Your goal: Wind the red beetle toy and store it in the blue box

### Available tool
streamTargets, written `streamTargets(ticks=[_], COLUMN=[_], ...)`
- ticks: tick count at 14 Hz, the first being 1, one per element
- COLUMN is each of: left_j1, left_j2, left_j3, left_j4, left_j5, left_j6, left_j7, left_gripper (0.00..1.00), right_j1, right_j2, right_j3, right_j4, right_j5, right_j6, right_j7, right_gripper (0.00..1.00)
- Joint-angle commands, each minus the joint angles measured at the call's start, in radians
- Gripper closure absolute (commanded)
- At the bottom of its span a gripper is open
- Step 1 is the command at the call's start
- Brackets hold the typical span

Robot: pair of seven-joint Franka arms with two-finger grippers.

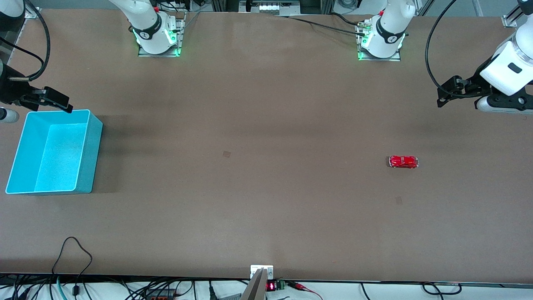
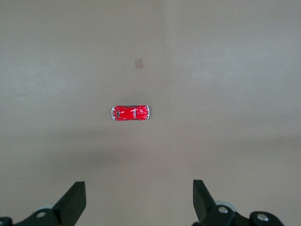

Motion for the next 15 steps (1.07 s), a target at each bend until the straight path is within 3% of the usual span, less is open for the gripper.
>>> streamTargets(ticks=[1,8,15], left_j1=[0.010,0.010,0.008], left_j2=[0.014,0.014,0.009], left_j3=[-0.003,-0.003,-0.008], left_j4=[0.034,0.034,0.040], left_j5=[0.005,0.005,-0.008], left_j6=[-0.026,-0.031,-0.202], left_j7=[0.021,0.014,0.020], left_gripper=[0.00,0.00,0.00], right_j1=[-0.001,0.002,0.002], right_j2=[-0.011,-0.018,-0.008], right_j3=[-0.002,-0.002,-0.002], right_j4=[0.006,0.006,0.012], right_j5=[-0.011,-0.011,-0.013], right_j6=[-0.017,-0.017,-0.006], right_j7=[-0.008,-0.008,-0.006], right_gripper=[0.00,0.00,0.00])
